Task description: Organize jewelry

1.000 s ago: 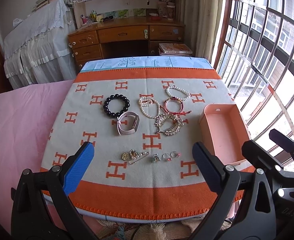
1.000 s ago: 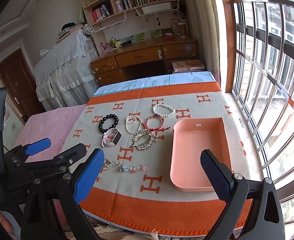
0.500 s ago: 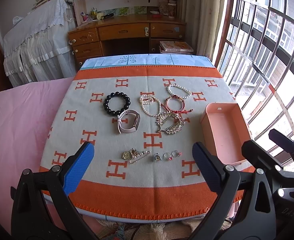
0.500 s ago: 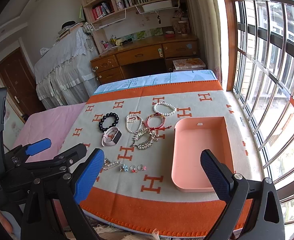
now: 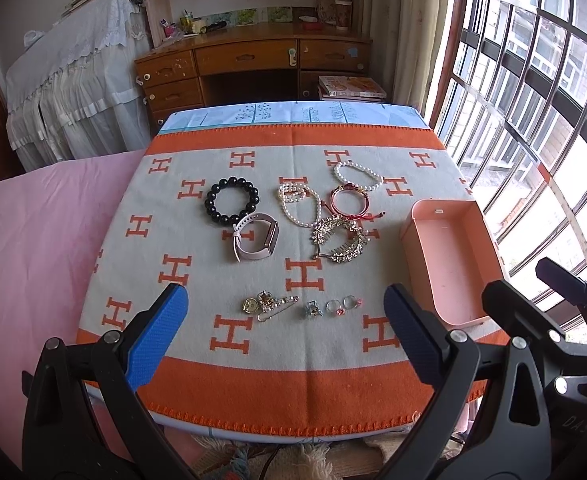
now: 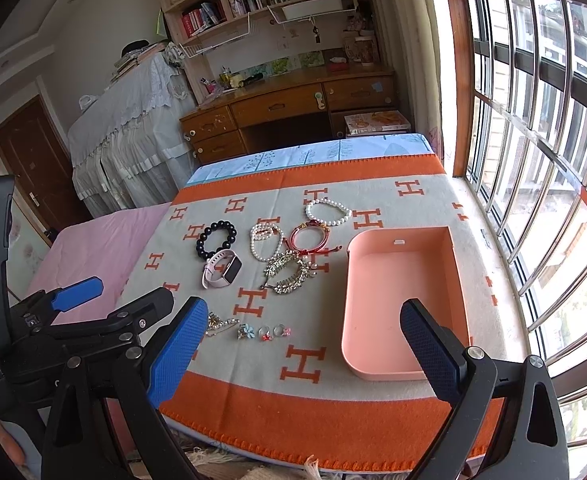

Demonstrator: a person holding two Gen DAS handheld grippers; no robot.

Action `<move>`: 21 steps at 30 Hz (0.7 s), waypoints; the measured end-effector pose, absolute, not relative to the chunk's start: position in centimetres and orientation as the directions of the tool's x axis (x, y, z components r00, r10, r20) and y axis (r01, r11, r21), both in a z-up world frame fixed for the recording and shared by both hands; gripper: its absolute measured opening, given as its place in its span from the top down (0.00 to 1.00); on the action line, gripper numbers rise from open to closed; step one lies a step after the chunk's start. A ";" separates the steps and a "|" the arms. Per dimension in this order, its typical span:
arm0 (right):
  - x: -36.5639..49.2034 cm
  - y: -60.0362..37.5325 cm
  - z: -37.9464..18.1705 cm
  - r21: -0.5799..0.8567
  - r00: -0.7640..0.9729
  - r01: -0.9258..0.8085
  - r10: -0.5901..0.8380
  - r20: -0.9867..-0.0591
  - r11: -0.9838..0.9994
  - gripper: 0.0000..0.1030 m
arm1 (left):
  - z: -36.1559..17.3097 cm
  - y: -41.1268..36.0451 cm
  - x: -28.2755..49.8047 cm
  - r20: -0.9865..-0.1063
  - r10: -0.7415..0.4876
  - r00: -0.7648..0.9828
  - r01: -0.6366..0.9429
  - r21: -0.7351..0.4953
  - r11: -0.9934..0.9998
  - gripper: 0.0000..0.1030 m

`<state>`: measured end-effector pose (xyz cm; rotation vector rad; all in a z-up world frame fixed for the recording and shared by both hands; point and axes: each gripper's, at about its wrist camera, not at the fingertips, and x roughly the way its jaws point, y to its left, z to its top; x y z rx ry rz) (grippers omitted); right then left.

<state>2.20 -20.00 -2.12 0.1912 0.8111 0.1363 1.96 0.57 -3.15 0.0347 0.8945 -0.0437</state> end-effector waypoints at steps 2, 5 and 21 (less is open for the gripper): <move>2.1 -20.0 -2.4 0.225 0.679 -0.050 0.198 -0.707 0.973 0.05 | -3.3 0.6 2.0 -0.783 -0.024 0.621 0.052 0.011 0.999 0.05; 2.3 -20.2 -2.8 0.231 0.673 -0.053 0.205 -0.711 0.972 0.05 | -3.2 0.6 2.1 -0.789 -0.021 0.615 0.048 0.011 0.999 0.05; 4.5 -19.9 -4.0 0.236 0.623 -0.057 0.219 -0.750 0.970 0.05 | -4.2 1.3 4.6 -0.826 -0.065 0.559 0.064 -0.035 0.997 0.05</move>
